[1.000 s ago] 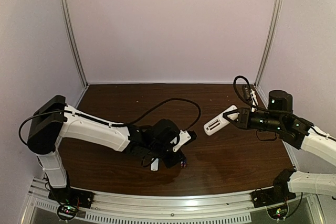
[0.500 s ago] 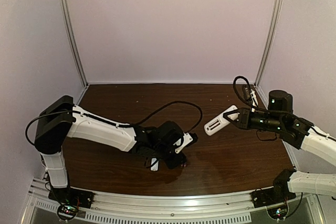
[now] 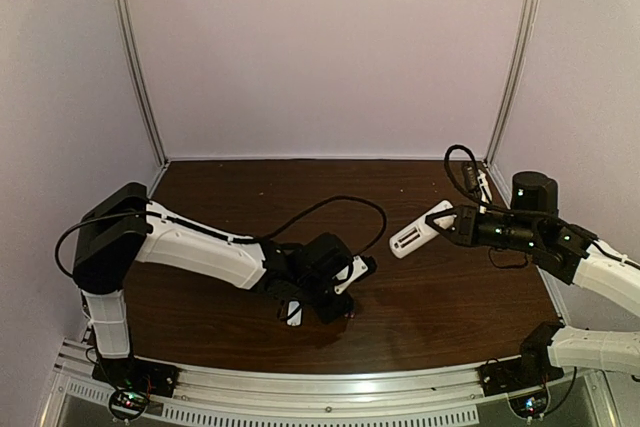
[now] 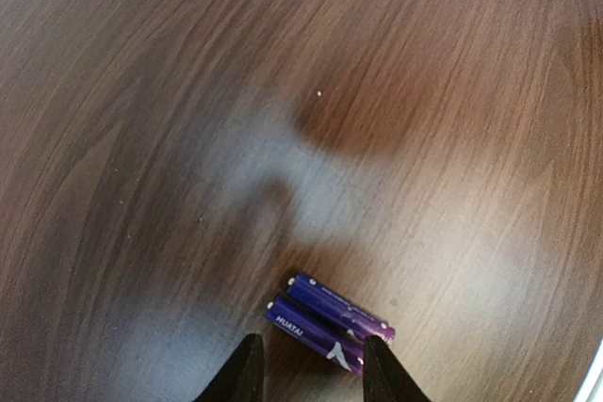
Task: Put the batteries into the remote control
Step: Pick up the battery from the center of the board.
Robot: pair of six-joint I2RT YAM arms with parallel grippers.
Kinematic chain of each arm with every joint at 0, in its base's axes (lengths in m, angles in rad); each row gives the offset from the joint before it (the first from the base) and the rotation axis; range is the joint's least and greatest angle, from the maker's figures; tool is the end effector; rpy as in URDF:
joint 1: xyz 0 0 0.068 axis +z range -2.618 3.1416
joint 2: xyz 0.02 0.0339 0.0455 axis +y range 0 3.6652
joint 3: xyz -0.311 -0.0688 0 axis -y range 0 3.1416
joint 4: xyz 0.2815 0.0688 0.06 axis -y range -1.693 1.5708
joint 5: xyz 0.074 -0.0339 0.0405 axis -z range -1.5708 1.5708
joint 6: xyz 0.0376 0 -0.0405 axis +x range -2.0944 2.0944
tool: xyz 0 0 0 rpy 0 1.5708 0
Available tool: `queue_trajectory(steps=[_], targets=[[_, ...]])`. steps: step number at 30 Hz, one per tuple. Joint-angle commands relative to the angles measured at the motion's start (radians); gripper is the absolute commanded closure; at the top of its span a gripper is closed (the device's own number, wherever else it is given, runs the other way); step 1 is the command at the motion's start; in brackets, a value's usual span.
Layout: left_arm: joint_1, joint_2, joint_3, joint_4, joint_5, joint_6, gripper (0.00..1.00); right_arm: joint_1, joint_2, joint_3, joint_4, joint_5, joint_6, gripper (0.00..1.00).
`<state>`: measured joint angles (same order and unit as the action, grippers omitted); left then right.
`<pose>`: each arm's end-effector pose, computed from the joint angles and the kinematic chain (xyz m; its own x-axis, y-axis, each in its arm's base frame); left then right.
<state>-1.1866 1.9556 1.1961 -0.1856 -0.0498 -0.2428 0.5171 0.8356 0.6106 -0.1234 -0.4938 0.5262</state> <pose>0.1695 -0.4142 0.1610 -0.5149 0.6329 -0.5782 0.8151 0.5703 -0.1016 0.1649 0.1143 0.3033 -0.6697 0.1279 -0.7315 -0.5622 0.5562 0.6120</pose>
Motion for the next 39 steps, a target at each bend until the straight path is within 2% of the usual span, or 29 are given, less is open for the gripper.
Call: queue_trajectory(steps=[1,15,24,33,39], targets=[[-0.004,0.036,0.039,-0.015,-0.022,-0.01,0.63,-0.009,-0.007,0.0,0.011,-0.008,-0.008,1.0],[0.003,0.052,0.044,-0.077,-0.045,-0.019,0.64,-0.014,-0.006,-0.008,0.017,-0.009,-0.002,1.0],[0.04,0.046,0.046,-0.145,-0.042,-0.019,0.8,-0.015,-0.001,-0.024,0.03,-0.027,0.004,1.0],[0.075,-0.003,0.024,-0.091,0.033,0.015,1.0,-0.028,0.003,-0.071,0.143,-0.085,0.058,1.0],[0.091,-0.183,-0.06,0.028,0.011,0.033,1.0,-0.038,0.019,-0.126,0.288,-0.124,0.154,1.0]])
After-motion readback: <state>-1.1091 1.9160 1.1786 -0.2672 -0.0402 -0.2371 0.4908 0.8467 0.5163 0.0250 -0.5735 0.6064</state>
